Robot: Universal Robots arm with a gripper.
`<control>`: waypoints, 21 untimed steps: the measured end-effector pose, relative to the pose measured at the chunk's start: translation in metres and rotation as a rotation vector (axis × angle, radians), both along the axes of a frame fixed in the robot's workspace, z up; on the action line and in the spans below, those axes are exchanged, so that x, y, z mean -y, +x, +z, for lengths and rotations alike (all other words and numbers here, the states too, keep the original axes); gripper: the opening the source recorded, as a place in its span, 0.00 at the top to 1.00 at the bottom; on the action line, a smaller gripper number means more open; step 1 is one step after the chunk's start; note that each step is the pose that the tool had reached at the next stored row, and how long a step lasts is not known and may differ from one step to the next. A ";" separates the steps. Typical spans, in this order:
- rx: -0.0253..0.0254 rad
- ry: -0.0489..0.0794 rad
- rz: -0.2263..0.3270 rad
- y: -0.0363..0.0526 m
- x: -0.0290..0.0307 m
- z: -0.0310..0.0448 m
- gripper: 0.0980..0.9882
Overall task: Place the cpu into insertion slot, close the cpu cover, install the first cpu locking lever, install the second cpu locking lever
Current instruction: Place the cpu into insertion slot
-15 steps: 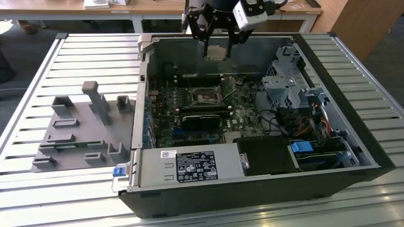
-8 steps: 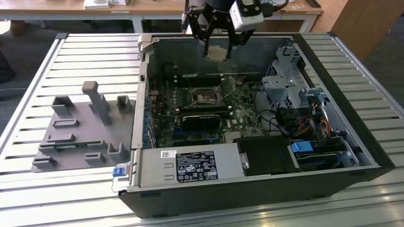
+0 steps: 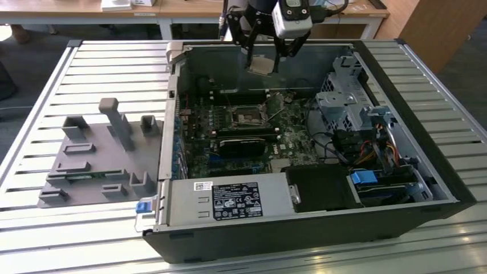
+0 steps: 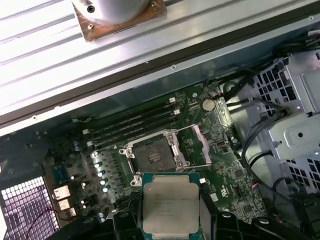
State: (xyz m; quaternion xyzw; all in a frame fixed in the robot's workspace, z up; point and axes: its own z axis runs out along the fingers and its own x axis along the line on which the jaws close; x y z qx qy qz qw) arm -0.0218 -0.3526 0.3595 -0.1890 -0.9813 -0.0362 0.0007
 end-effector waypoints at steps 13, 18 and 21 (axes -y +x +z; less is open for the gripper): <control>0.0000 -0.006 -0.168 0.0000 -0.0002 -0.0018 0.50; -0.0002 -0.008 -0.224 0.0000 -0.0002 -0.0026 0.50; -0.0003 -0.008 -0.266 0.0000 -0.0003 -0.0033 0.50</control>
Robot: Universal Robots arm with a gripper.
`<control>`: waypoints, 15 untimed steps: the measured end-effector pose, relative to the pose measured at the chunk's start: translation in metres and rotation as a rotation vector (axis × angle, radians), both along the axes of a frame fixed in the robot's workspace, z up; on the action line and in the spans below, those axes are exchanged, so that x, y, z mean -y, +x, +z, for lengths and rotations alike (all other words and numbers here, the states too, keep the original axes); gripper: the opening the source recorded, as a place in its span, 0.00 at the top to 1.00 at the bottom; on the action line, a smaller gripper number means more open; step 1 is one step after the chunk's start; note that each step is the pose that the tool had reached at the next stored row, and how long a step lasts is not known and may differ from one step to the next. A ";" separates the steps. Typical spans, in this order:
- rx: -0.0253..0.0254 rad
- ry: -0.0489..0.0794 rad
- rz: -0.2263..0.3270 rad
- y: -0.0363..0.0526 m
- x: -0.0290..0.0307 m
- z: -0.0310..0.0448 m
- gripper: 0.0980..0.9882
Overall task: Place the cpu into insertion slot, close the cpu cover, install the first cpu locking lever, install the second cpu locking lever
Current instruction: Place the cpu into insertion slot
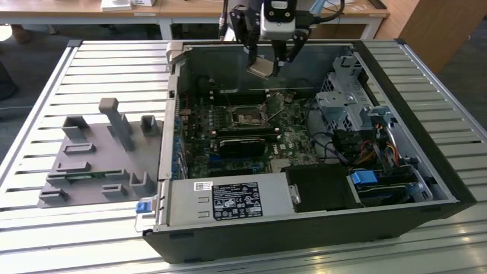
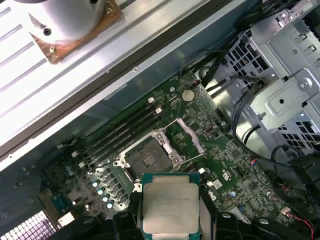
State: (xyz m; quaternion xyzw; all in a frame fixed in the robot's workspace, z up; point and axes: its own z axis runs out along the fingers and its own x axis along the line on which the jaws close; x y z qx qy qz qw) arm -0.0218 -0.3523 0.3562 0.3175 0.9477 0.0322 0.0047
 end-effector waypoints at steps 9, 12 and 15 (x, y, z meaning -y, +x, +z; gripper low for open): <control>0.0000 0.000 -0.141 0.0000 0.0000 -0.0022 0.50; 0.0000 0.000 -0.194 0.0000 0.0000 -0.0031 0.50; 0.0000 0.000 -0.246 0.0000 0.0000 -0.0040 0.50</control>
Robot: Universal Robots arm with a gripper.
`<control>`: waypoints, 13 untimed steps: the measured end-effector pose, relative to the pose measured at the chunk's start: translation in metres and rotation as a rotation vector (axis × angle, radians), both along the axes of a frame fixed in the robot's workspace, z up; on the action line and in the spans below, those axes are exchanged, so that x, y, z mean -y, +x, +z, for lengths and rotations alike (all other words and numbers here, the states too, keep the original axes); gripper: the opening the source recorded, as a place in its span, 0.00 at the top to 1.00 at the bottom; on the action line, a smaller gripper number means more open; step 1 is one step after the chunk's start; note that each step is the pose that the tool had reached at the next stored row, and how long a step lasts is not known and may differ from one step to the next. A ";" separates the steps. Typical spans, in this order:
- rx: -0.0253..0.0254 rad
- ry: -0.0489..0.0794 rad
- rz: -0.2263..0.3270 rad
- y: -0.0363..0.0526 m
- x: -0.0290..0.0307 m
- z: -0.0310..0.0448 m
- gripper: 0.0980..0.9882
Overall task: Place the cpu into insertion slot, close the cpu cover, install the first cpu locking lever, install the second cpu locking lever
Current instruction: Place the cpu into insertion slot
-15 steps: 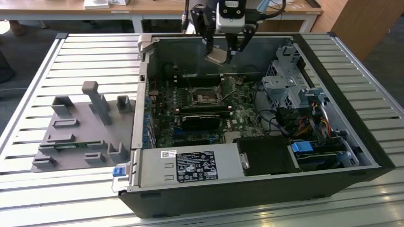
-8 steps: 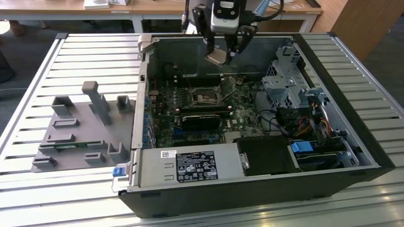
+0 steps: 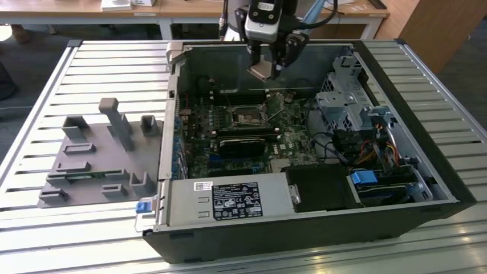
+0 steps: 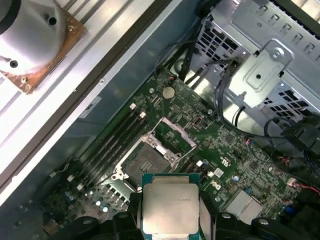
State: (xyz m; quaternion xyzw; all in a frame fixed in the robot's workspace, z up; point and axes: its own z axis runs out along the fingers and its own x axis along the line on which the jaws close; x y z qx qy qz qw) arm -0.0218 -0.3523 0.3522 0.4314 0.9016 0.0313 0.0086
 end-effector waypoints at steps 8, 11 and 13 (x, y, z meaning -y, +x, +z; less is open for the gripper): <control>0.0000 -0.001 -0.127 0.0000 0.0000 -0.0026 0.50; 0.0000 -0.001 -0.181 0.0000 0.0000 -0.0036 0.50; 0.0000 -0.001 -0.217 0.0000 0.0000 -0.0041 0.50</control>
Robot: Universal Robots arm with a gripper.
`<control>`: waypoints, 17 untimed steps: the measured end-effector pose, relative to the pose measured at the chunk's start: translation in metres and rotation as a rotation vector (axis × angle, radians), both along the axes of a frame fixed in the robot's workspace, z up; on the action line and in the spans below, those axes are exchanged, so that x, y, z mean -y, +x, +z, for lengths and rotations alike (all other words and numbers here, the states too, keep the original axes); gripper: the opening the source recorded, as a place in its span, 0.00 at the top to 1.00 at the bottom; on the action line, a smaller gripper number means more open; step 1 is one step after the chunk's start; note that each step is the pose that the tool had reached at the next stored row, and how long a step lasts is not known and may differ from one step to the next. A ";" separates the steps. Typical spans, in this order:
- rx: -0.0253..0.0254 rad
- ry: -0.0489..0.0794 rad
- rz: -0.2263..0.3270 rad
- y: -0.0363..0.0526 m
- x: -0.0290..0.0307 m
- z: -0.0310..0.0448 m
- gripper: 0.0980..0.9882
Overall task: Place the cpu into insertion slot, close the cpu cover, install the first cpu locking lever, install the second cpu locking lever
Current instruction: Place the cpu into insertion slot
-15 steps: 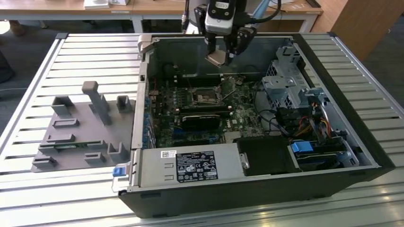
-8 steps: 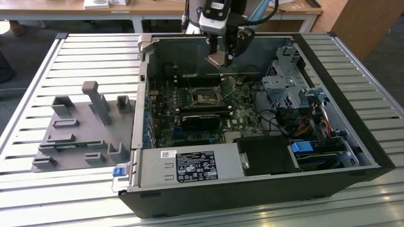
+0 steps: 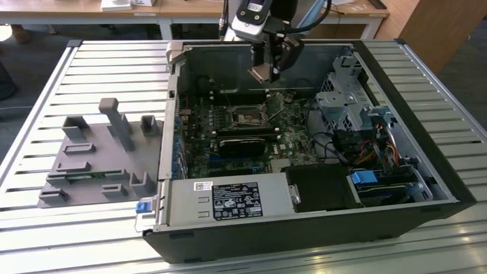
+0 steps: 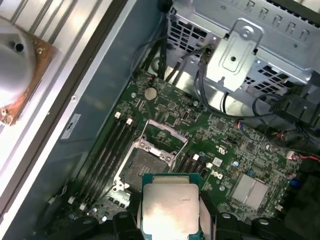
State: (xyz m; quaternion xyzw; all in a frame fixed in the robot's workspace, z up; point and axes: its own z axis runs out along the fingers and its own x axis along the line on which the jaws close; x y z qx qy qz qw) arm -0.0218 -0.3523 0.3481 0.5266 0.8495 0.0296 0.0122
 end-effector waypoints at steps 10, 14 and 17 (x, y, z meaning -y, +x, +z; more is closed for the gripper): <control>0.0000 0.000 -0.180 0.0000 0.0000 -0.0025 0.50; 0.0000 0.000 -0.250 0.0000 0.0000 -0.0036 0.50; 0.0000 0.000 -0.300 0.0000 0.0000 -0.0043 0.50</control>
